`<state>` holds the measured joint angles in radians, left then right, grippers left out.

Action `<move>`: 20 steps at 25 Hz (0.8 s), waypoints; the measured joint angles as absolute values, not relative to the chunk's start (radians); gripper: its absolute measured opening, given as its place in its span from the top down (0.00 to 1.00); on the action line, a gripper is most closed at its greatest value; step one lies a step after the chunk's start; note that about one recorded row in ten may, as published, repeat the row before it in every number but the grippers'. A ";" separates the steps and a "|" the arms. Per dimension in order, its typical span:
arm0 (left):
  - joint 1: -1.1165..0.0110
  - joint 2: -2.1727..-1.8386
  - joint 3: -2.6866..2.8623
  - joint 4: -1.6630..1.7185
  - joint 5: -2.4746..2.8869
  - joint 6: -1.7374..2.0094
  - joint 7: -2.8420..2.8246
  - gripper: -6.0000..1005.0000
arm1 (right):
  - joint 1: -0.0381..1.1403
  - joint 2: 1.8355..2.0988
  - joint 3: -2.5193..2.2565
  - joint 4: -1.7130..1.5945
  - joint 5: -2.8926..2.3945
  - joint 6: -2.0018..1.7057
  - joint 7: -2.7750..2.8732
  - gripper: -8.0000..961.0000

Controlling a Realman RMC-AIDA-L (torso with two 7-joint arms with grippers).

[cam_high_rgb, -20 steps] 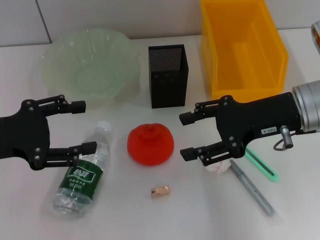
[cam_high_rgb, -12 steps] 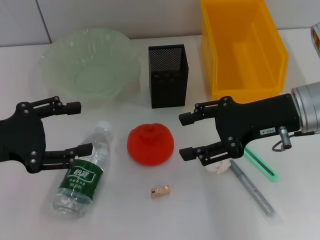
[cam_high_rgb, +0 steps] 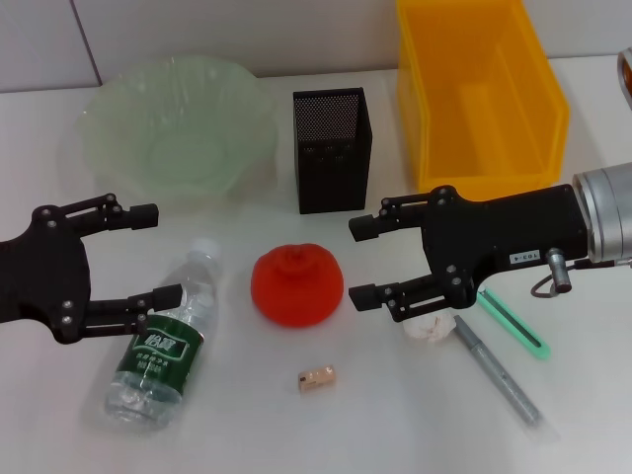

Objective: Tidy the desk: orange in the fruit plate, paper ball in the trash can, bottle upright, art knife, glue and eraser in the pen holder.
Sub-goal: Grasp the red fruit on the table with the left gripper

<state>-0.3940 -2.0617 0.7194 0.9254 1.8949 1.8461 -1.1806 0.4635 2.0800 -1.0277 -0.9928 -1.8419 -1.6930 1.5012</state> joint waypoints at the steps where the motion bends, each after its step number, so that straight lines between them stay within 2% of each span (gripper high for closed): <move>1: -0.394 -2.062 0.719 0.925 1.896 1.845 -1.181 0.18 | 0.464 2.080 -1.028 -0.992 -1.842 -1.693 1.499 0.19; 7: -0.394 -2.062 0.722 0.925 1.898 1.808 -1.215 0.19 | 0.464 2.078 -1.028 -0.998 -1.840 -1.691 1.496 0.19; 14: -0.397 -2.066 0.731 0.898 1.909 1.745 -1.243 0.19 | 0.442 2.062 -0.925 -1.021 -1.861 -1.712 1.499 0.20; 20: -0.439 -2.066 0.732 0.787 1.910 1.688 -1.202 0.19 | 0.406 2.056 -0.787 -1.075 -1.928 -1.764 1.514 0.20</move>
<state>-0.4392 -2.0657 0.7317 0.7872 1.9095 1.6879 -1.2017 0.4061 2.0562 -0.7873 -1.0752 -1.9278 -1.7644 1.5140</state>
